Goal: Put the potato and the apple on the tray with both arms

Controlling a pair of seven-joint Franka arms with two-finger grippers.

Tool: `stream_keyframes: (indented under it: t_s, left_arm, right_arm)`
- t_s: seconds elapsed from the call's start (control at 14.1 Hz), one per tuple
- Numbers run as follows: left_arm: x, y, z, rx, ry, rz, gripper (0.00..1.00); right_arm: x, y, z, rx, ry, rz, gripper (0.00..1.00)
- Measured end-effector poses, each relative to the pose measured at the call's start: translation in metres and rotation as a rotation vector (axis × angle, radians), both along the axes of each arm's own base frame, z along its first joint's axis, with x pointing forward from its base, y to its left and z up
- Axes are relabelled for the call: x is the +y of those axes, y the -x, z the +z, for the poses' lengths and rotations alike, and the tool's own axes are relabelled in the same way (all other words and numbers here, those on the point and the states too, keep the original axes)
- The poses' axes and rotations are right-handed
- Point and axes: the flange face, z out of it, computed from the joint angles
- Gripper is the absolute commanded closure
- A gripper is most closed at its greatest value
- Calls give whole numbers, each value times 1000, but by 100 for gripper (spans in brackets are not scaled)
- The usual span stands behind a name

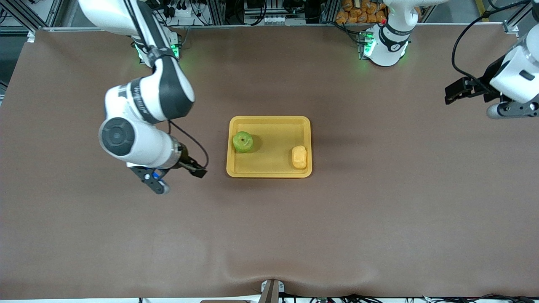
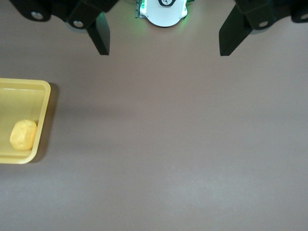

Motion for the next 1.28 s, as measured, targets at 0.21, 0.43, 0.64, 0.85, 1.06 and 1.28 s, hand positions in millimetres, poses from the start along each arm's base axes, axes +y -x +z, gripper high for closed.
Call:
stream_keyframes:
  t_s: [0.21,0.43,0.64,0.85,1.06,1.28]
  left_arm:
    - [-11,22,9,-10,-5,-20,0]
    - [-13,35,11,-12,-11,-25,0]
    - [-14,37,11,-11,-12,-26,0]
    - [-23,38,9,-8,-13,-44,0]
    - [-27,39,9,-6,-15,-52,0]
    - [-27,39,8,-6,-15,-51,0]
  right_arm:
    - [-27,2,27,7,-8,7,0]
    - [-50,5,43,30,-8,30,0]
    - [-68,7,67,39,5,98,0]
    - [-93,11,96,25,40,235,0]
    - [-136,19,122,30,24,304,0]
    - [-164,27,140,35,19,361,0]
